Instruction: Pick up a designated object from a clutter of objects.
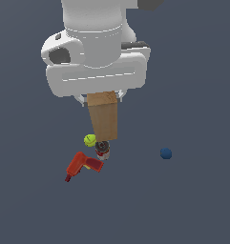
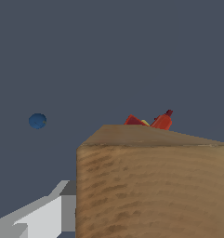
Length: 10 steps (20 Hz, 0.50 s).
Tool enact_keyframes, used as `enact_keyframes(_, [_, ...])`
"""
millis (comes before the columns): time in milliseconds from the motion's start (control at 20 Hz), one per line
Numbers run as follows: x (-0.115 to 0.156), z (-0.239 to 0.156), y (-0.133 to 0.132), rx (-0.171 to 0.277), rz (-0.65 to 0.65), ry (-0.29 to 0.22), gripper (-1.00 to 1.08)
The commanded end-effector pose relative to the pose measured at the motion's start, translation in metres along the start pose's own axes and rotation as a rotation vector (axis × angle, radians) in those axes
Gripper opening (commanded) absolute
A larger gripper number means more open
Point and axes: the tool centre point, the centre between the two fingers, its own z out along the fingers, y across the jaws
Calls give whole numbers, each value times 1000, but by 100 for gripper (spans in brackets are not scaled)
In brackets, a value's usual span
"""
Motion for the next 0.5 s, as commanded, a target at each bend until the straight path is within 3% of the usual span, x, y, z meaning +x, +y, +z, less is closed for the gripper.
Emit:
enact_keyframes(0, [12, -16, -6, -2, 0, 10, -100])
enact_keyframes(450, [45, -48, -26, -2, 0, 10, -100])
